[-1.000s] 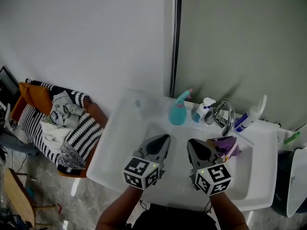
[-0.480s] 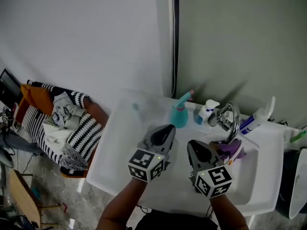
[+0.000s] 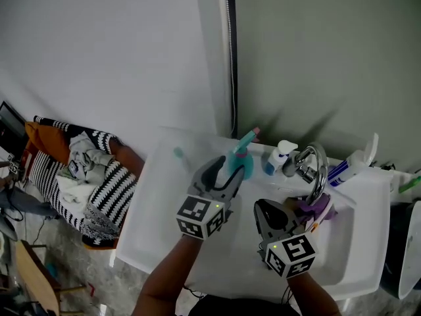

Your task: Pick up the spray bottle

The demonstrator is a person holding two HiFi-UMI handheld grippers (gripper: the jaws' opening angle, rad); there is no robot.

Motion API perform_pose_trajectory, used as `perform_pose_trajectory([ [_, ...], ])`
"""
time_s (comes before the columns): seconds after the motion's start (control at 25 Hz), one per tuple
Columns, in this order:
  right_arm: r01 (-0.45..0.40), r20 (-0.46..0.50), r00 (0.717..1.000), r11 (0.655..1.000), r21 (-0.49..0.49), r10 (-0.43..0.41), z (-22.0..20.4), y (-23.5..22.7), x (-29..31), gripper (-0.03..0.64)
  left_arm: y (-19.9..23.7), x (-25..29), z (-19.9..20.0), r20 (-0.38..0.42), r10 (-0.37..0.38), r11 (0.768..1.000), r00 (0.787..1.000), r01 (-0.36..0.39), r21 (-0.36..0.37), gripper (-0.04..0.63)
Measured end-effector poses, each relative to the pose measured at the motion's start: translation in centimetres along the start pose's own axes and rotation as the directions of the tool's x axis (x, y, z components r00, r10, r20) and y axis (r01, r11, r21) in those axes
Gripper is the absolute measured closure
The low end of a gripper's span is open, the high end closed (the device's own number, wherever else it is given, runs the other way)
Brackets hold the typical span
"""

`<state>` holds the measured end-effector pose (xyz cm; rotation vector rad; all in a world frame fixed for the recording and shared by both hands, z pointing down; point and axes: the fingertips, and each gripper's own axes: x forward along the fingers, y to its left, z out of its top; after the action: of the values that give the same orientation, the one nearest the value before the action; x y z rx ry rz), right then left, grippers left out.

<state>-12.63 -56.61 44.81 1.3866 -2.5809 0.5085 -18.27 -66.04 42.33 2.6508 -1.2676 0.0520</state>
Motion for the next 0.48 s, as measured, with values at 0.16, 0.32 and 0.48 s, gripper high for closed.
perform_pose_trajectory([
  [0.16,-0.006,-0.013,1.0,1.0,0.005,0.006,-0.6,-0.4,0.3,0.609,0.3,1.5,-0.1,-0.005,-0.011,0.999,1.0,0.011,0.03,0.393],
  [0.32,0.0,-0.027,1.0,1.0,0.016,0.001,-1.1,-1.0,0.4,0.609,0.5,3.0,-0.3,-0.018,-0.031,0.999,0.999,0.032,0.037,0.365],
  [0.48,0.006,-0.04,0.999,1.0,0.024,-0.005,-1.7,-1.6,0.6,0.609,0.3,4.5,-0.4,-0.038,-0.059,0.996,0.998,0.062,0.07,0.354],
])
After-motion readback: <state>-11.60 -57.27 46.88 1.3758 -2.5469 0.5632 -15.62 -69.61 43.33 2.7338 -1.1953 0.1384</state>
